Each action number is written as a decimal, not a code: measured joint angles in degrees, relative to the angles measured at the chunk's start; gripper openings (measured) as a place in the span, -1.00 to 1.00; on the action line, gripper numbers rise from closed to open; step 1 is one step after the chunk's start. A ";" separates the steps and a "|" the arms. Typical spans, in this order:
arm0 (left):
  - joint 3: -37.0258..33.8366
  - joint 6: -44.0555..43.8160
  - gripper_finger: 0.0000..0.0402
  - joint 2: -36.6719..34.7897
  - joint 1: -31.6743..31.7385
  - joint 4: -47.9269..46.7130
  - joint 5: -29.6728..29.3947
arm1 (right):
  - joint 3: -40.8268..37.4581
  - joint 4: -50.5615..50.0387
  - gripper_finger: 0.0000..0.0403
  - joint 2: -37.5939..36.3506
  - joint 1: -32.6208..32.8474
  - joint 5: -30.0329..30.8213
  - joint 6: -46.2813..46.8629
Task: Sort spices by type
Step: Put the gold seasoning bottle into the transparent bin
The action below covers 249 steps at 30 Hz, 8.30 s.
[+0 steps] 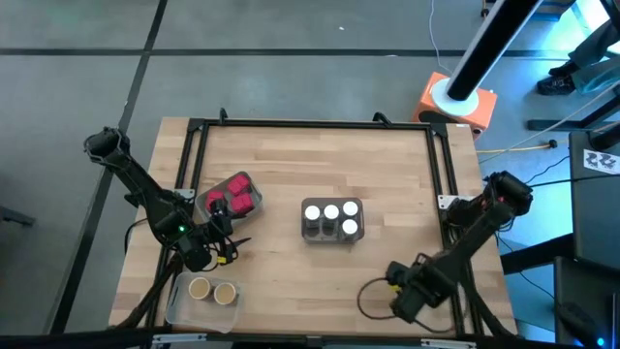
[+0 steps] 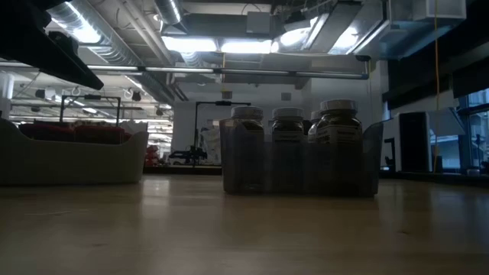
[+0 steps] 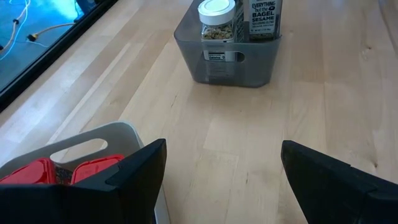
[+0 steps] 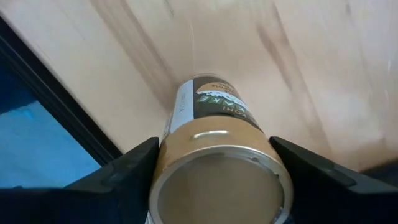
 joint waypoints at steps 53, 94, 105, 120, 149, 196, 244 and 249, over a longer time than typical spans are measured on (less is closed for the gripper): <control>0.00 -0.20 0.50 0.00 0.00 -0.04 0.00 | -0.03 15.69 0.56 0.31 -8.78 5.16 -4.51; 0.00 -0.04 0.50 -0.02 0.00 -0.04 0.00 | 3.02 14.10 0.39 2.38 -8.87 10.37 -3.47; 0.00 -0.02 0.50 -0.02 -0.02 -0.02 0.00 | 3.15 18.84 0.39 2.28 -9.44 18.49 -6.43; 0.00 -0.02 0.50 -0.02 -0.02 0.03 -0.02 | 6.09 33.10 0.39 7.05 -16.52 22.60 -24.47; 0.00 0.00 0.50 -0.02 -0.01 -0.02 0.00 | 39.23 12.08 0.52 29.15 -26.14 10.61 -35.33; 20.53 31.23 0.77 34.85 16.35 41.90 32.81 | 17.35 -18.61 0.56 12.61 -3.94 72.51 15.11; 25.29 26.16 0.28 20.61 4.28 21.59 31.54 | 11.39 -16.21 0.56 12.61 -4.39 72.28 19.09; 25.29 22.93 0.28 15.91 -2.00 18.59 31.69 | 11.37 -15.62 0.56 12.63 -5.16 72.79 19.04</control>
